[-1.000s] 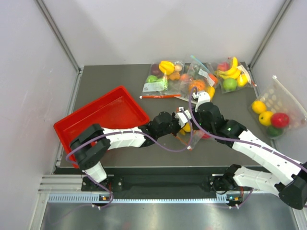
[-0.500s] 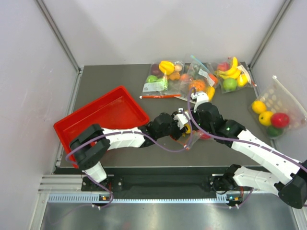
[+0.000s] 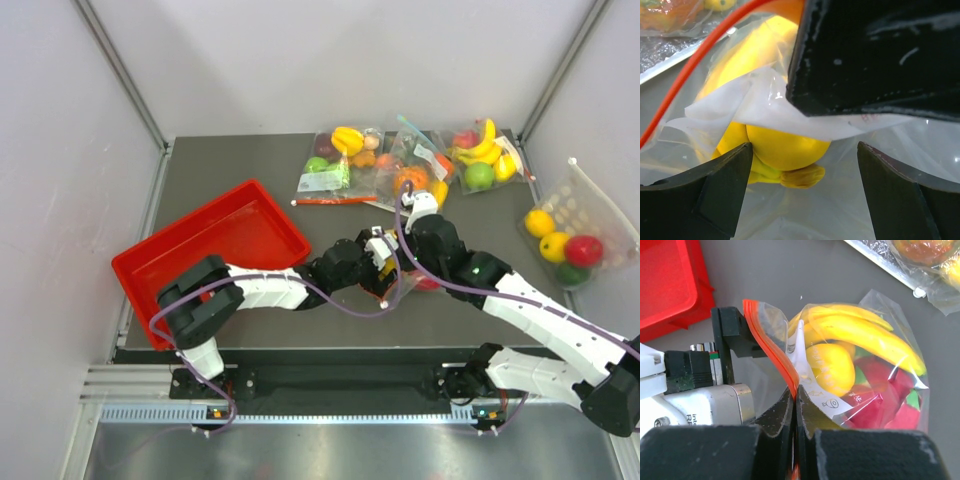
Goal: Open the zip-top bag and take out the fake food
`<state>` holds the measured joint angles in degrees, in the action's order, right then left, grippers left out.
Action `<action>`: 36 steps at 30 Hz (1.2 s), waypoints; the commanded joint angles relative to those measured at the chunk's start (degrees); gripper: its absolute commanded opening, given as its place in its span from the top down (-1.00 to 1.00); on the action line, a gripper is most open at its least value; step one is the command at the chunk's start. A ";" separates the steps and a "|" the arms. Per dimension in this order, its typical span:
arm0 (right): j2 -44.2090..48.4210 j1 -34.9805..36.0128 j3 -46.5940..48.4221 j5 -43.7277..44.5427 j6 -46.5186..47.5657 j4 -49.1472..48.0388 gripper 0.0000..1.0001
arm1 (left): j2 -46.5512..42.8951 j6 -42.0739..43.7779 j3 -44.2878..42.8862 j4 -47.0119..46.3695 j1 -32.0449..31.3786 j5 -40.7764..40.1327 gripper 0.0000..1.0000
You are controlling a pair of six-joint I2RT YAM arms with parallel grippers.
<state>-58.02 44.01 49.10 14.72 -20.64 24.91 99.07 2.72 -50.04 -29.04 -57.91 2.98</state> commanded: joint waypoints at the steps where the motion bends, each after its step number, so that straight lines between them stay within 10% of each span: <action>1: 0.01 2.05 0.03 -8.65 -2.82 -9.61 1.00 | 2.35 0.71 -0.41 -6.81 -3.17 4.14 -0.80; 20: 0.71 1.96 -3.66 -12.35 -6.95 -13.13 1.00 | 8.51 -1.58 -2.95 -18.86 -4.67 1.15 -0.79; 27: 2.03 2.05 -4.45 -12.00 -7.66 -12.78 0.99 | 9.92 -1.84 -2.78 -24.04 -4.76 1.50 0.25; 36: 5.28 -2.69 -5.59 -9.27 -5.46 -9.53 1.00 | 4.39 0.09 1.43 -18.87 -4.67 2.46 0.88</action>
<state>-54.02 42.11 43.70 13.41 -26.46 19.66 107.31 -1.08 -49.34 -47.46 -60.14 0.97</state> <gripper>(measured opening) 0.004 0.067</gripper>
